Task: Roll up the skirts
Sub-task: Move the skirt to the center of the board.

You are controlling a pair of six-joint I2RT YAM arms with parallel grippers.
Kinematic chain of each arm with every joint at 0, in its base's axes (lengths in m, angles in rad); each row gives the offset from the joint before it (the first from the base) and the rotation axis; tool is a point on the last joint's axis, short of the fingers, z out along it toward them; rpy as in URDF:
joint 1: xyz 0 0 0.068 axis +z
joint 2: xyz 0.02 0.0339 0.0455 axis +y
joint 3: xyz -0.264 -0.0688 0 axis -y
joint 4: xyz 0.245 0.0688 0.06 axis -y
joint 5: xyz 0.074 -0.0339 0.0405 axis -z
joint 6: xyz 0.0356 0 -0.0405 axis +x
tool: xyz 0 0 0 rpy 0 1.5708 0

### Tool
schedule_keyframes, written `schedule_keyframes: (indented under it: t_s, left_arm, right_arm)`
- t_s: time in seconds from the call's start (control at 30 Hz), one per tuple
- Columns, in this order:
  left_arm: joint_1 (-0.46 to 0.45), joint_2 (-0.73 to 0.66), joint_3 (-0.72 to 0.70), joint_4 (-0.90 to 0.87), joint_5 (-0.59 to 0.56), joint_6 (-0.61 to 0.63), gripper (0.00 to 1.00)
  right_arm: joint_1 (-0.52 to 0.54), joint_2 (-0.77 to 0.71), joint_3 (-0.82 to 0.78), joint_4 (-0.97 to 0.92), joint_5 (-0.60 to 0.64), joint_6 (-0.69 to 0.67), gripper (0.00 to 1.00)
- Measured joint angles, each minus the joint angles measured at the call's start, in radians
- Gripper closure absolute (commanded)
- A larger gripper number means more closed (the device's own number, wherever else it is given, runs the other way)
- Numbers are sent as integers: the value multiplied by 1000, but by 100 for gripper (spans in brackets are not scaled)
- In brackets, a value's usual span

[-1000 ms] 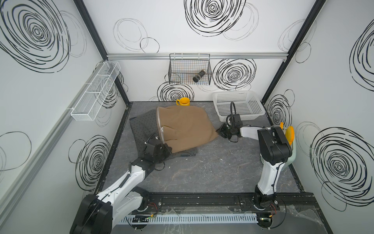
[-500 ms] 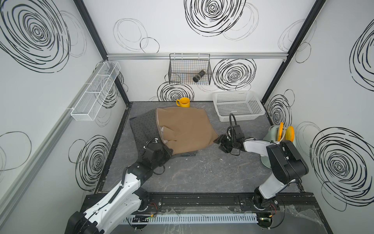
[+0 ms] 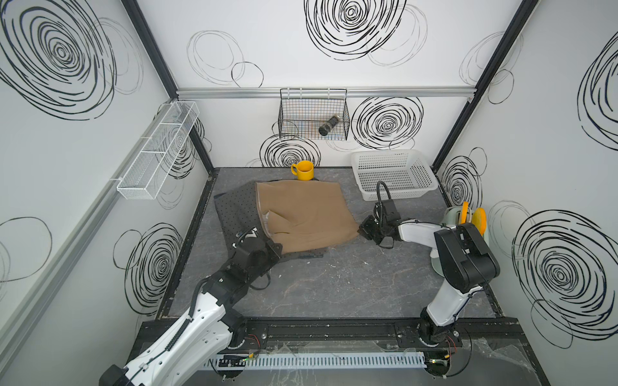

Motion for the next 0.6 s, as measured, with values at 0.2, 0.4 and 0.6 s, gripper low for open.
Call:
schedule_keyframes:
  t_s: [0.2, 0.4, 0.6]
  left_arm:
    - [-8, 25, 124, -27, 20, 46, 100]
    - [-185, -37, 101, -129, 42, 7, 100]
    - [-464, -103, 2, -267, 23, -133, 100]
  right_arm:
    - [-14, -207, 50, -51, 39, -53, 100]
    - [-10, -560, -139, -167, 69, -100, 100]
    - [6, -983, -335, -406, 98, -131, 100]
